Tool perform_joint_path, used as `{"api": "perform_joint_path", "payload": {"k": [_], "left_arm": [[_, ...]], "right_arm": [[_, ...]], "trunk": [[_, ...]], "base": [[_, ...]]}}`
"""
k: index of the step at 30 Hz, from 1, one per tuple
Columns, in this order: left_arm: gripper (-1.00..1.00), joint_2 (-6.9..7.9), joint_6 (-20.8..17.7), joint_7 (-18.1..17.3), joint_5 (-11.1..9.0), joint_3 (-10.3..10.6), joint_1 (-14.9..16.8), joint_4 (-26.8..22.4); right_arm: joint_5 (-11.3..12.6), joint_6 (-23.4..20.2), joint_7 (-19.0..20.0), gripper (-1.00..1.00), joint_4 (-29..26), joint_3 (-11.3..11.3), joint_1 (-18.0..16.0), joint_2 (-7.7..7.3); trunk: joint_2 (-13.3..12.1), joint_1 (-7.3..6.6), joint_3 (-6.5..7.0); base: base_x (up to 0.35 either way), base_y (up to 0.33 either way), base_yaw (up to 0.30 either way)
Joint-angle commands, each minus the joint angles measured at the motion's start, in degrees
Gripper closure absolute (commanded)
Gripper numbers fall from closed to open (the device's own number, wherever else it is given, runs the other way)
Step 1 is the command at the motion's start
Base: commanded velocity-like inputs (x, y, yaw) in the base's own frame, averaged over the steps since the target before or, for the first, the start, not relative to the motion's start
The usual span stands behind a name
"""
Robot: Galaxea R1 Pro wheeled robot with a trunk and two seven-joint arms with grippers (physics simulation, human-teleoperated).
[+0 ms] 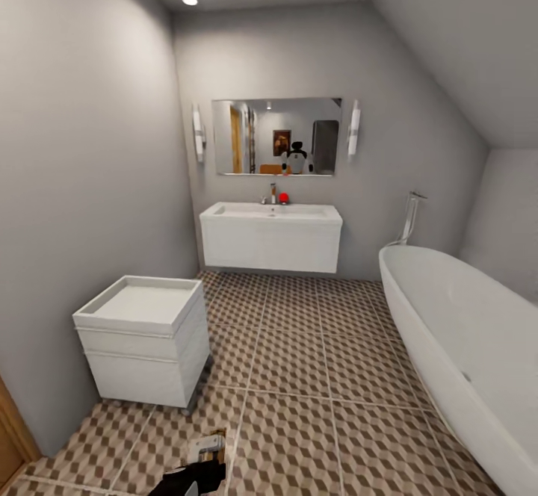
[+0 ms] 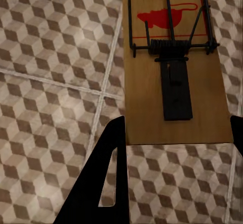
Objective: Take the four mousetraps from the cabinet in the bathroom and place them on the bathroom floor. Make sure all four end up on the same floor surface, and ensure that at least two of them are either under or directly next to the same bathroom sink.
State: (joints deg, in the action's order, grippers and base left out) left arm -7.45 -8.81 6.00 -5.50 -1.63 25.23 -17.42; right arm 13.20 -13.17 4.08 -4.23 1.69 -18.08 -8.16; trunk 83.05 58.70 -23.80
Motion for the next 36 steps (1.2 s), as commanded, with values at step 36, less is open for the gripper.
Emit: {"api": "perform_joint_path", "payload": {"k": [36], "left_arm": [[1.00,-0.02,-0.25,0.24,-0.65,-0.22,-0.01,-0.16]], "right_arm": [[0.25,-0.27,0.23,1.00,-0.08,0.16,-0.03,-0.01]], "trunk": [[0.03,0.03,-0.86]], "base": [[0.325,0.000,-0.051]]}}
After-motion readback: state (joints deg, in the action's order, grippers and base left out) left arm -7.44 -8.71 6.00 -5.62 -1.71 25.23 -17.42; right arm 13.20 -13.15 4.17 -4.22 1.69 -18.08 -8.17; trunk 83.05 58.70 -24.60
